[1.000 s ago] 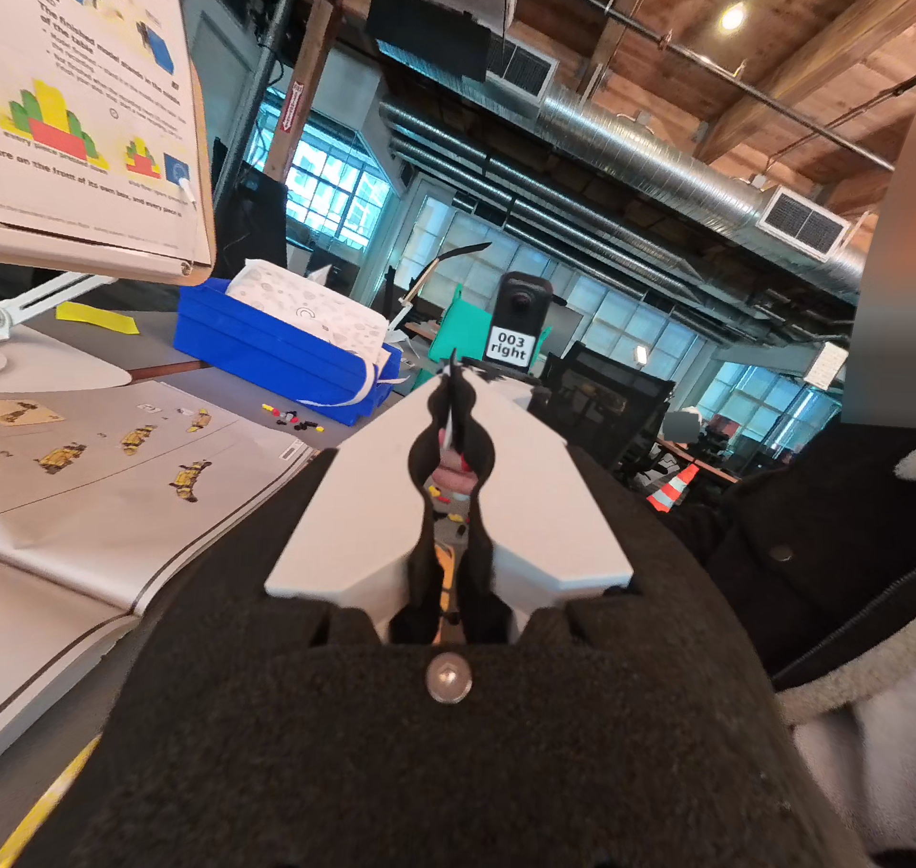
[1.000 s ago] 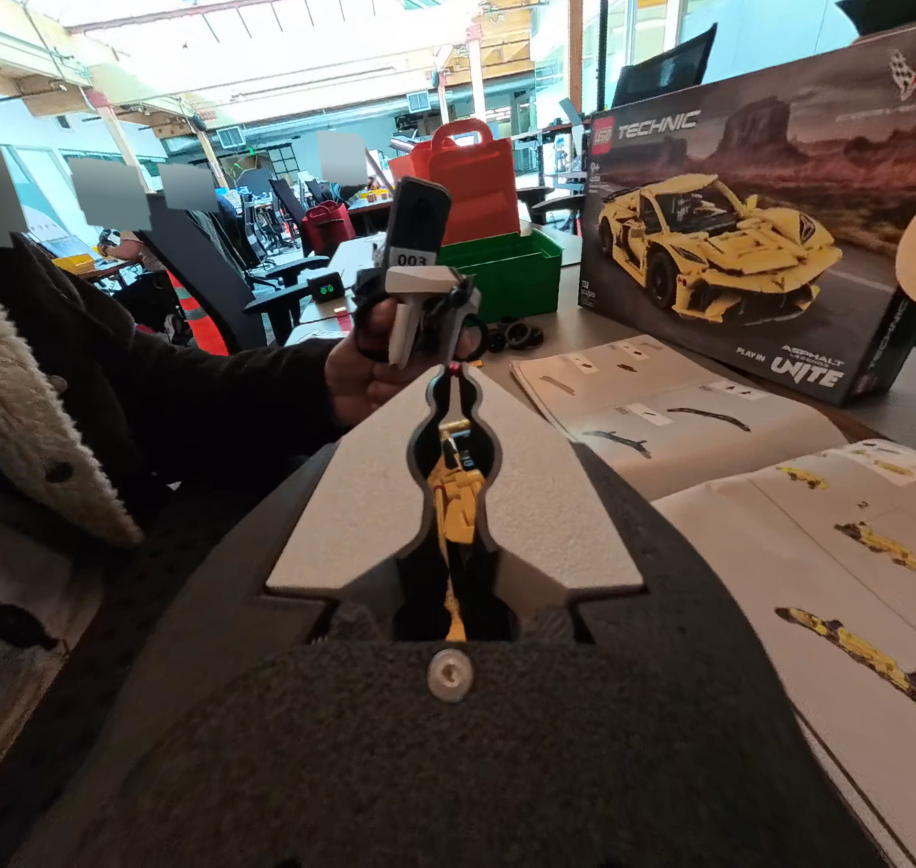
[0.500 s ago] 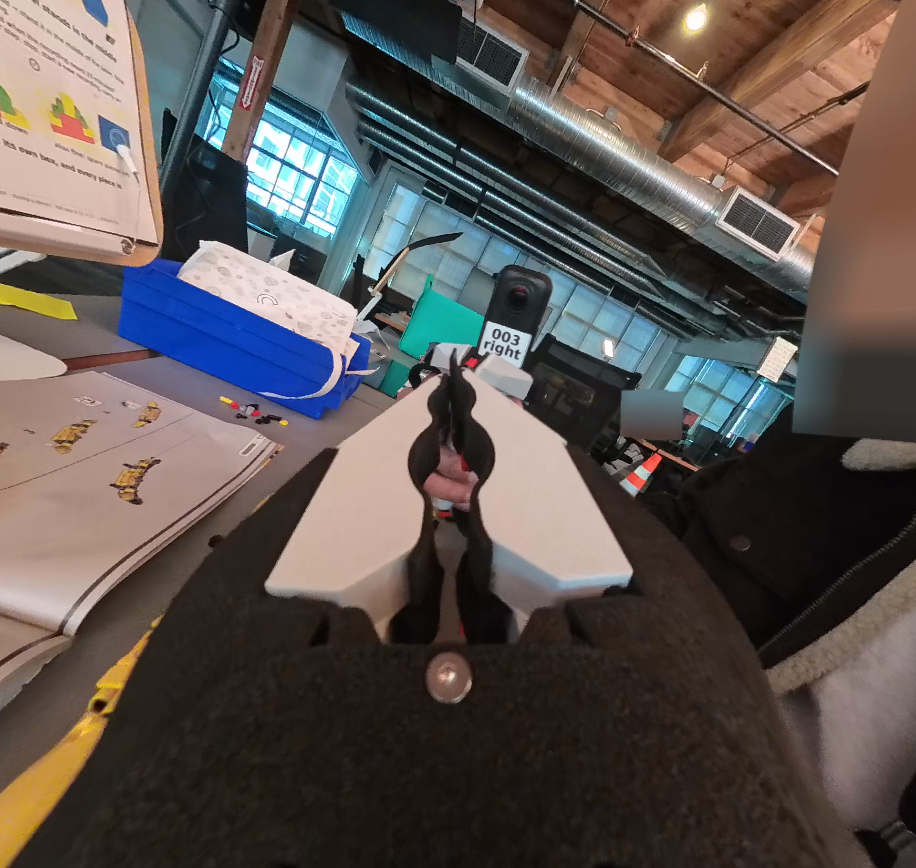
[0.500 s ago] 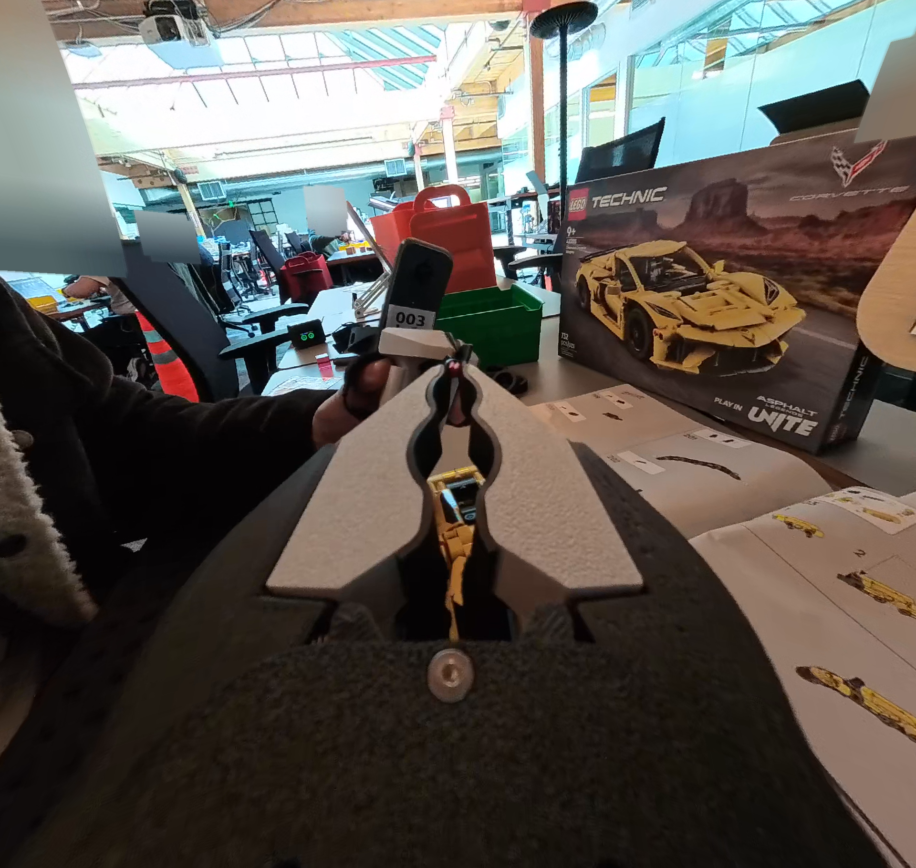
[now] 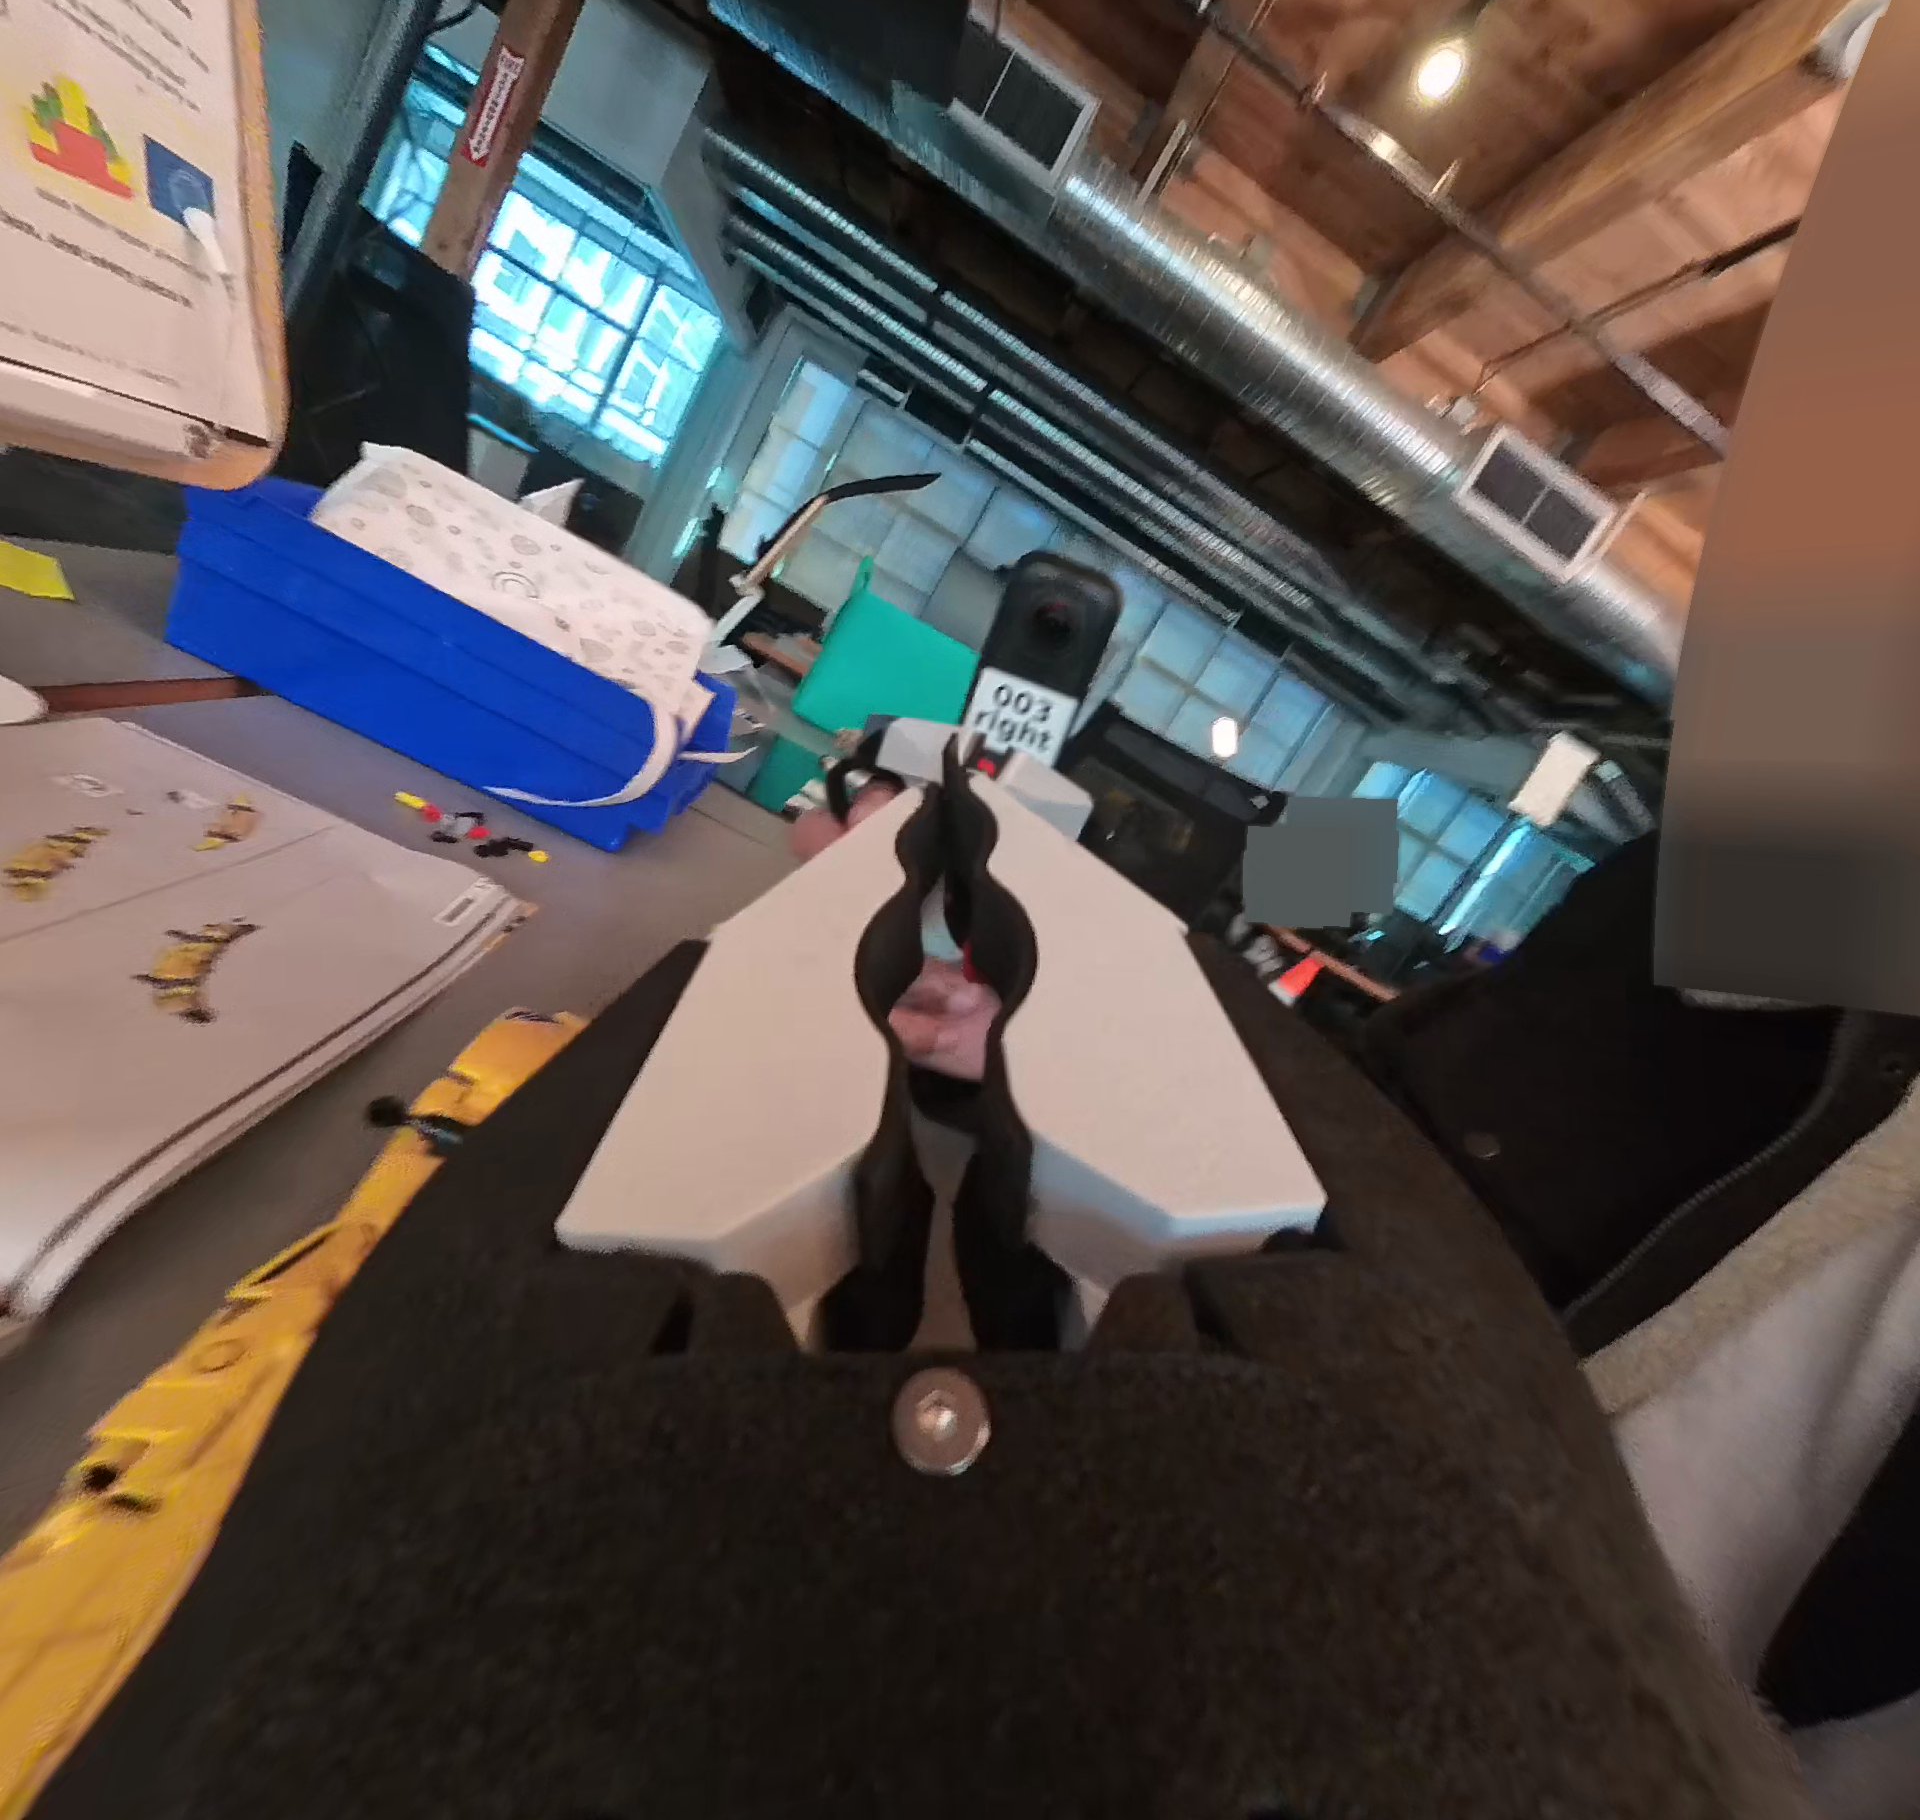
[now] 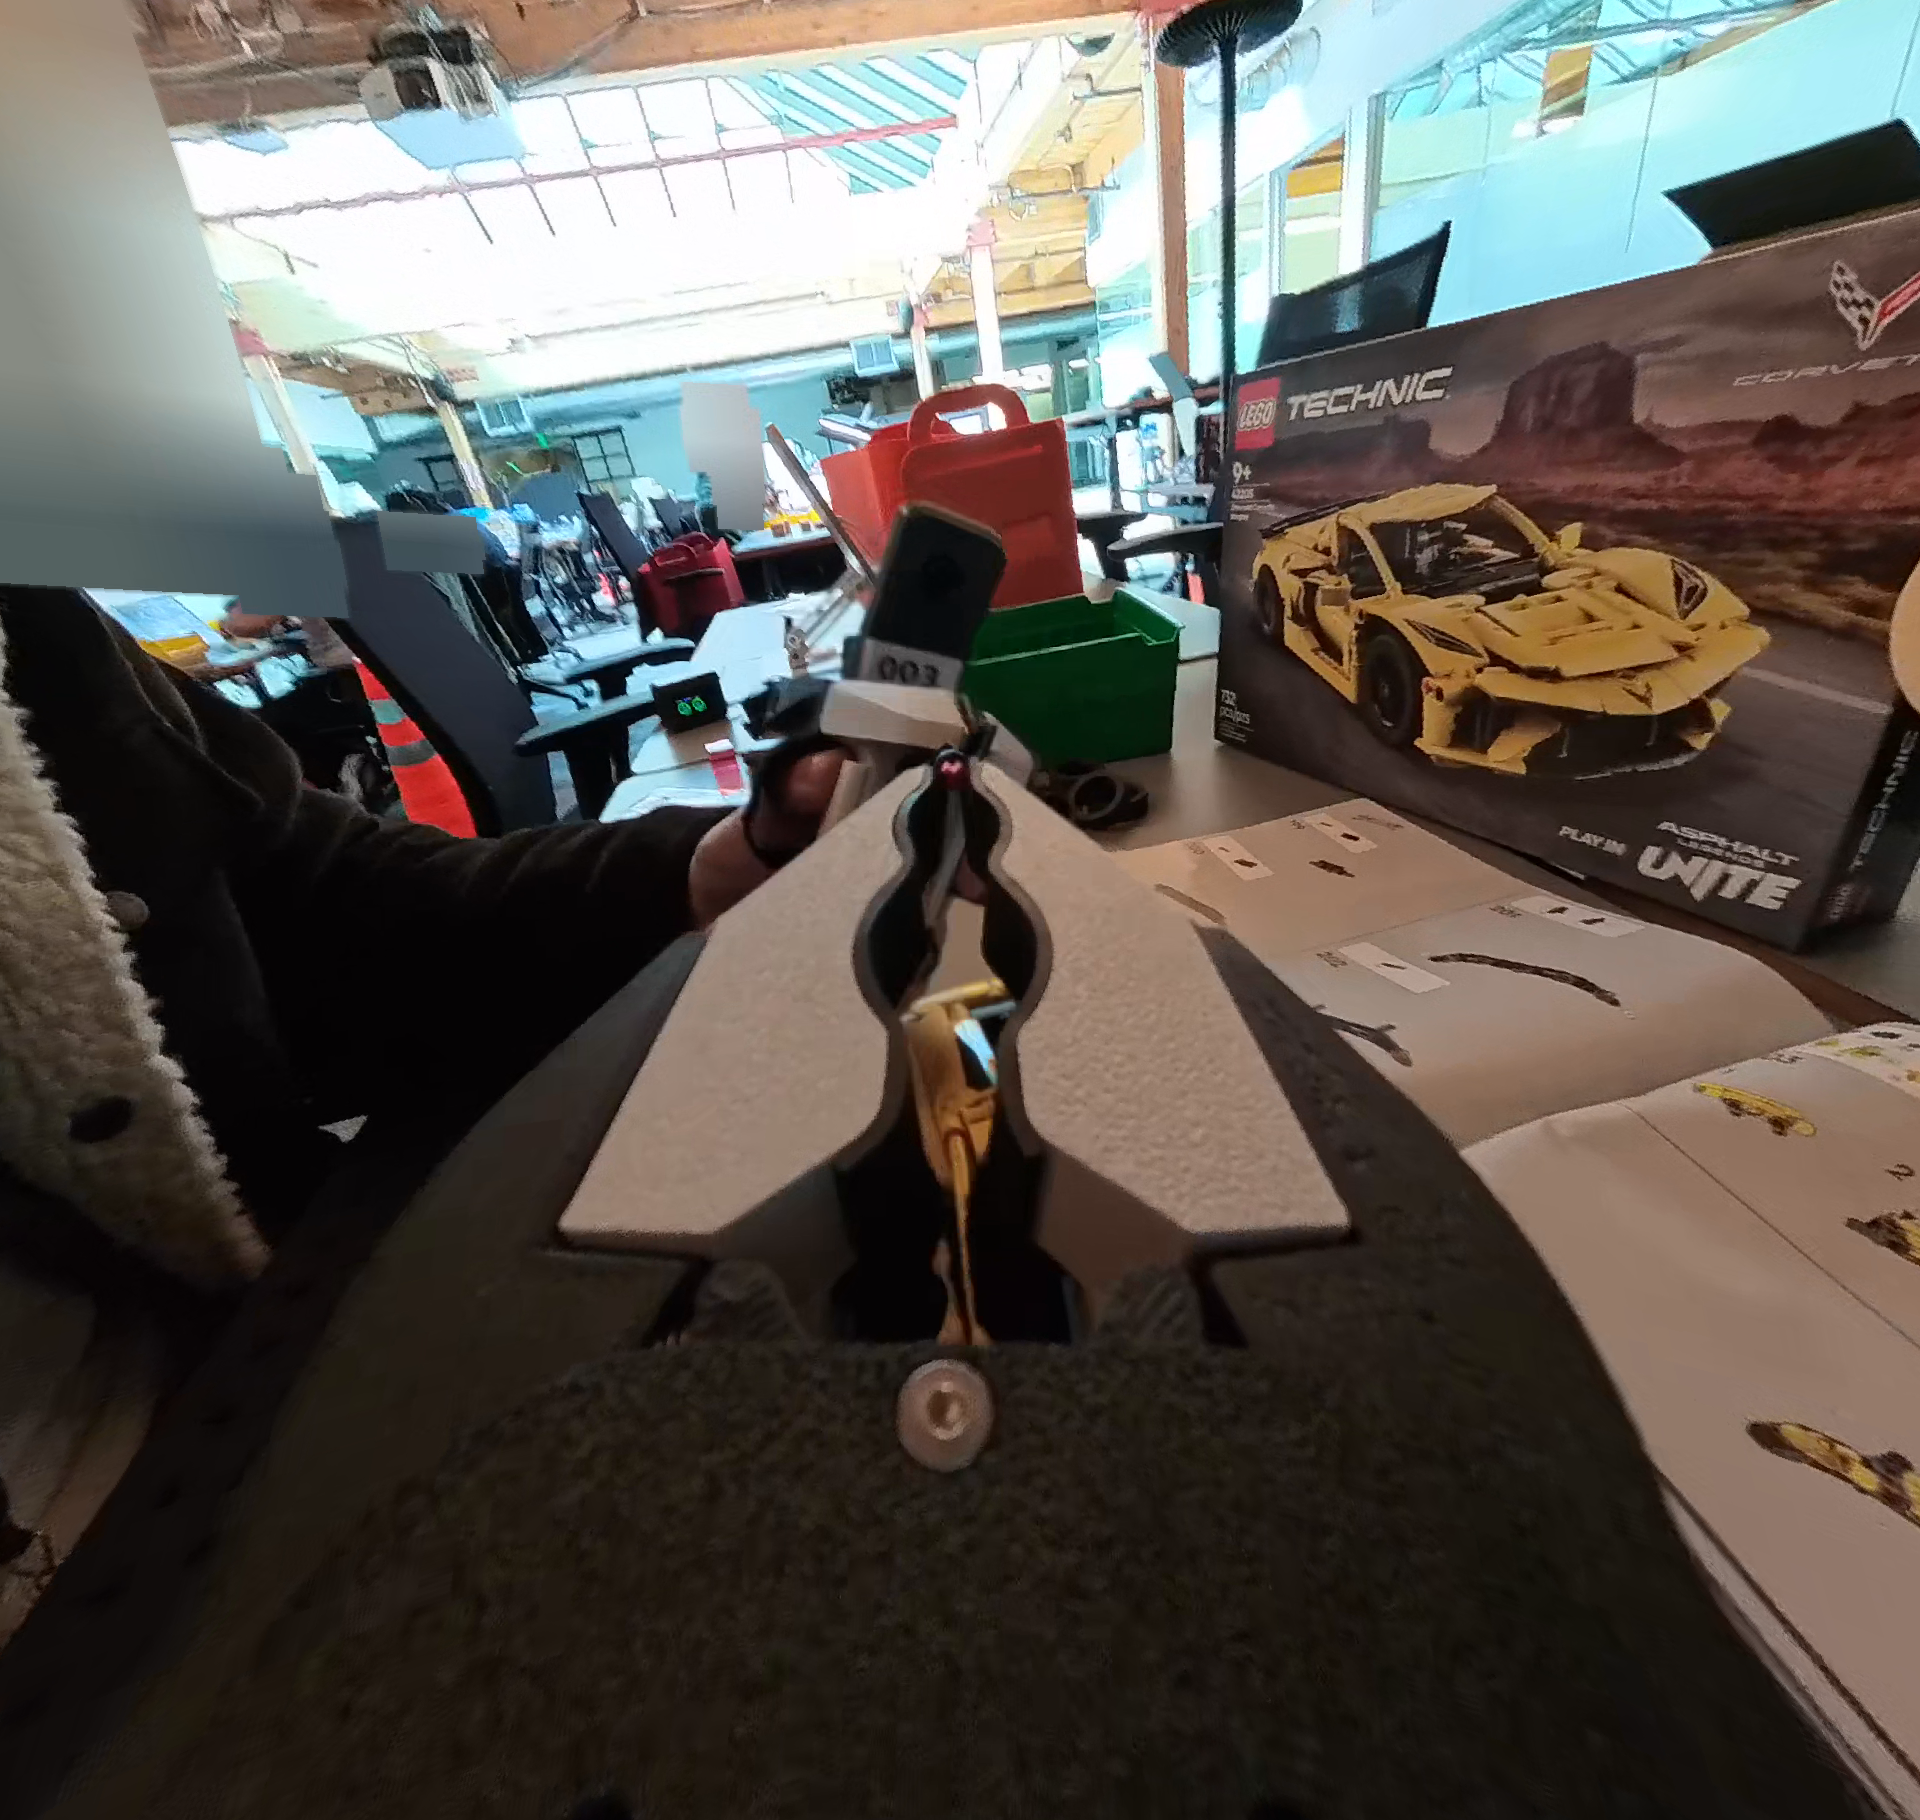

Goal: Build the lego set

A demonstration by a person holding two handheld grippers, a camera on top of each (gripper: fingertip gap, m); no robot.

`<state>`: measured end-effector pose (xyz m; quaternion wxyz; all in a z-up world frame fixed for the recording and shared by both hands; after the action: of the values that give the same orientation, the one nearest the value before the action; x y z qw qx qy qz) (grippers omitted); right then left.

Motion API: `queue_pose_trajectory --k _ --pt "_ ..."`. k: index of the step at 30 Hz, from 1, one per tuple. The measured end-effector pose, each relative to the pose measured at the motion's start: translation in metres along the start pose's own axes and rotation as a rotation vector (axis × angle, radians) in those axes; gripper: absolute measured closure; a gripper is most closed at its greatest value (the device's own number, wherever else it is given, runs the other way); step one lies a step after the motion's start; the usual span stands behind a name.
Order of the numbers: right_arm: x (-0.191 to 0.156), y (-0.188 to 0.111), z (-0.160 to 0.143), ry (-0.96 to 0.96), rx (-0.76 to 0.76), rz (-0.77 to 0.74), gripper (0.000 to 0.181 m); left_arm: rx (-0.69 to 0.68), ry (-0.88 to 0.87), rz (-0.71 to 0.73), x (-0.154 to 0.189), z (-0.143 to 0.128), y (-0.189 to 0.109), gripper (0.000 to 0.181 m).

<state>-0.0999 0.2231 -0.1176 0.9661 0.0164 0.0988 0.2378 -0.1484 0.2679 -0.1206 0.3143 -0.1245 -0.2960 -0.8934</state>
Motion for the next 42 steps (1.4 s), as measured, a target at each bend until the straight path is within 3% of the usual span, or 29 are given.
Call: queue_pose_trajectory --k 9,14,21,26,29,33,37,39,41,42 --pt "0.006 0.001 0.003 -0.023 0.021 -0.065 0.177 0.049 -0.042 0.038 -0.006 0.001 0.001 0.181" --pt "0.005 0.003 0.012 -0.307 0.095 -0.299 0.158 0.108 -0.092 0.115 -0.018 0.001 -0.006 0.181" --pt "0.003 0.024 -0.010 -0.740 0.033 -0.690 0.132 0.255 -0.216 0.112 -0.026 0.007 -0.017 0.181" --pt "-0.006 0.030 -0.010 -0.780 0.039 -0.677 0.113 0.267 -0.229 0.076 -0.020 0.009 -0.011 0.180" --pt "-0.007 0.032 -0.011 -0.803 0.038 -0.678 0.111 0.269 -0.252 0.052 -0.016 0.006 -0.006 0.180" --pt "-0.004 0.028 -0.008 -0.813 0.041 -0.684 0.120 0.253 -0.274 0.026 -0.014 0.003 -0.002 0.181" --pt "-0.003 0.024 -0.009 -0.740 0.019 -0.589 0.123 0.213 -0.267 0.030 -0.013 0.001 -0.002 0.181" --pt "-0.002 0.013 -0.004 -0.689 0.023 -0.489 0.163 0.158 -0.307 -0.028 -0.009 -0.001 -0.001 0.181" --pt "-0.005 0.006 -0.002 -0.663 0.034 -0.375 0.162 0.084 -0.334 -0.067 -0.004 -0.004 0.003 0.180" --pt "-0.002 0.004 -0.002 -0.668 0.034 -0.392 0.155 0.060 -0.311 -0.047 -0.004 -0.005 0.003 0.180"
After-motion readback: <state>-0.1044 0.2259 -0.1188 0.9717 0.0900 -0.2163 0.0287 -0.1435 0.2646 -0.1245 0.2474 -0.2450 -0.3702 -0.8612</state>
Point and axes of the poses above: each gripper's, where its closed fingertips meet, y out along the fingers, z out of its top, x = y × z across the jaws, the point moved 3 cm from there along -y, back along the fingers, and after that the axes turned 15 degrees about -z, right-handed, at the moved point
